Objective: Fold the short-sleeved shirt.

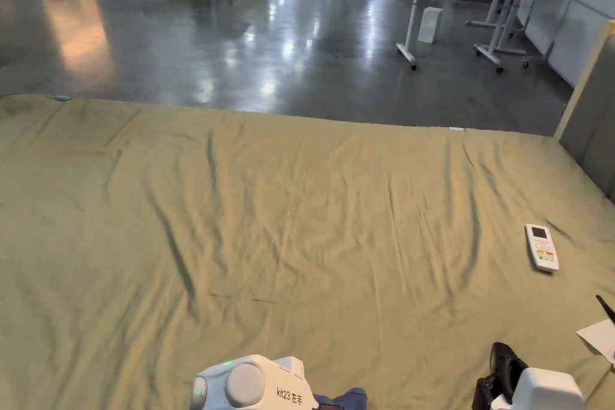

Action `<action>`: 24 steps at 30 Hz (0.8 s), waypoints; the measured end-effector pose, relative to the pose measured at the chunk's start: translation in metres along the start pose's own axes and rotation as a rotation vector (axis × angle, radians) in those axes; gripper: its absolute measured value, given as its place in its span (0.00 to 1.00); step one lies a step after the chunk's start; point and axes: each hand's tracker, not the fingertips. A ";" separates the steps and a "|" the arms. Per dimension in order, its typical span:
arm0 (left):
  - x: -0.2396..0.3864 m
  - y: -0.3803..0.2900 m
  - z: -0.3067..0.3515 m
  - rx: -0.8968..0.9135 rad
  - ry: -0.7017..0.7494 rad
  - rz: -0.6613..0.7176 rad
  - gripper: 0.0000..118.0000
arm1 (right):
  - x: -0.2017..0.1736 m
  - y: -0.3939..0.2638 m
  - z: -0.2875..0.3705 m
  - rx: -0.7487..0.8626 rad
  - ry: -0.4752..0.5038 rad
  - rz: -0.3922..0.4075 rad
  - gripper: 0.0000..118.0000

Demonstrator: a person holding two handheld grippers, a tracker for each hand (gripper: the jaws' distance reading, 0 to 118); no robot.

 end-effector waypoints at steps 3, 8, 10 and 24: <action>0.003 -0.001 0.017 0.047 -0.090 -0.049 0.64 | 0.001 0.000 0.001 0.001 -0.003 0.002 0.00; 0.001 -0.007 0.020 0.076 -0.078 -0.081 0.40 | 0.002 0.000 0.003 0.004 -0.007 0.005 0.00; 0.001 -0.008 0.006 0.051 -0.053 -0.068 0.20 | 0.003 -0.001 0.003 0.004 -0.009 0.003 0.00; 0.009 -0.032 -0.016 0.150 0.038 -0.225 0.10 | 0.000 -0.002 0.004 -0.001 0.000 0.008 0.00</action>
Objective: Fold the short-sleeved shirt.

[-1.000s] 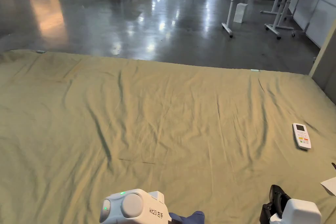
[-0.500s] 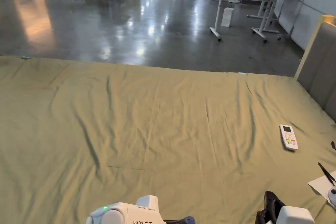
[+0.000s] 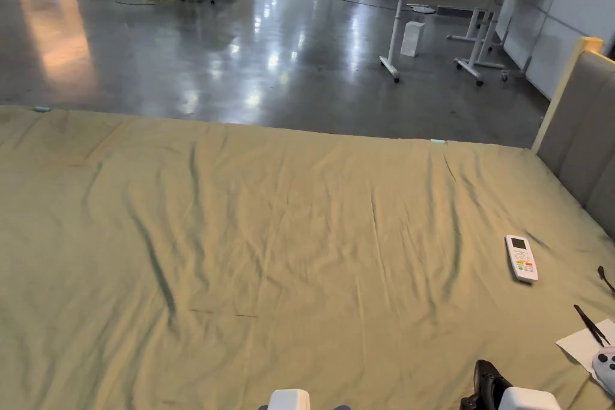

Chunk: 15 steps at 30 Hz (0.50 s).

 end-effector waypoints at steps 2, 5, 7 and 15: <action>0.003 -0.002 0.022 0.093 -0.002 -0.062 0.10 | -0.003 0.003 -0.001 0.005 0.006 -0.001 0.00; 0.004 -0.001 0.057 0.244 0.065 -0.131 0.10 | -0.007 0.009 -0.002 0.021 0.012 -0.004 0.00; 0.004 0.000 0.083 0.367 0.140 -0.186 0.07 | -0.011 0.014 -0.004 0.034 0.017 -0.007 0.00; -0.013 0.010 0.169 0.854 0.473 -0.294 0.03 | -0.023 0.040 -0.007 0.114 0.026 -0.015 0.00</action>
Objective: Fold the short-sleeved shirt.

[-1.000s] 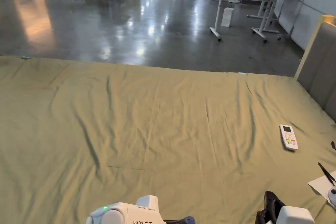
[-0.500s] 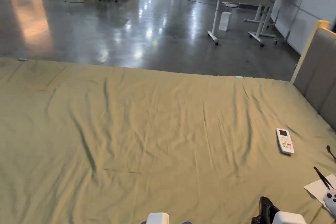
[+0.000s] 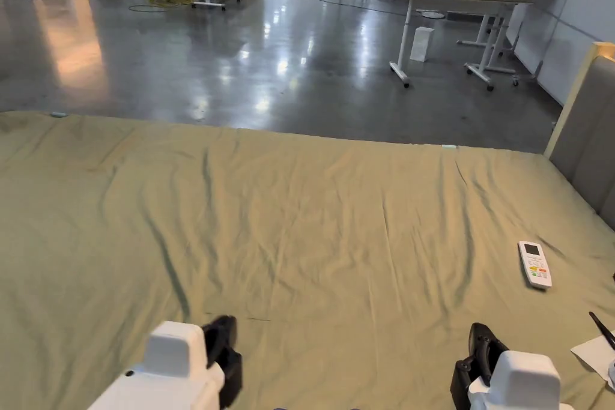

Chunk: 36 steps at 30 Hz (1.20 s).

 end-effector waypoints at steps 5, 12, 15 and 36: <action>-0.025 0.014 0.016 0.120 0.150 -0.066 0.02 | -0.005 0.016 0.002 0.049 0.000 -0.008 0.00; -0.048 0.008 0.035 0.109 0.191 -0.084 0.02 | -0.025 0.012 0.023 0.012 0.086 0.021 0.00; -0.054 0.003 0.039 0.104 0.204 -0.084 0.02 | -0.053 -0.015 0.033 -0.055 0.179 0.062 0.00; -0.065 -0.035 0.043 -0.157 0.032 0.001 0.10 | -0.101 -0.156 -0.015 -0.397 0.240 0.116 0.00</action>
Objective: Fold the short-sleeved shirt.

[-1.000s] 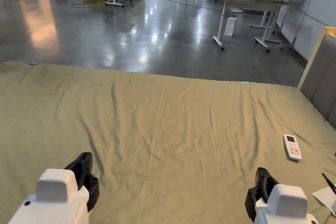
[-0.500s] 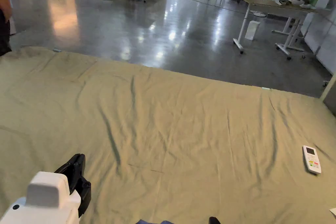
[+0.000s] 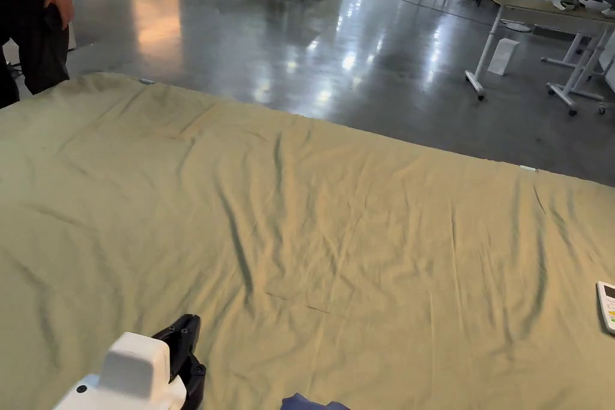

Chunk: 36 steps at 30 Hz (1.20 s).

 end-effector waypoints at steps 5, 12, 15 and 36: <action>-0.007 -0.022 -0.051 -0.352 -0.295 0.118 0.45 | 0.000 0.002 0.004 0.001 0.004 -0.008 0.00; -0.022 -0.069 -0.124 -0.605 -0.609 0.466 0.82 | 0.003 0.000 0.003 0.002 0.011 -0.017 0.00; -0.023 -0.090 -0.147 -0.655 -0.720 0.558 0.82 | 0.005 -0.002 0.002 0.007 0.013 -0.023 0.00; -0.013 -0.098 -0.155 -0.749 -0.893 0.765 0.18 | 0.013 0.009 0.017 0.087 -0.021 -0.035 0.00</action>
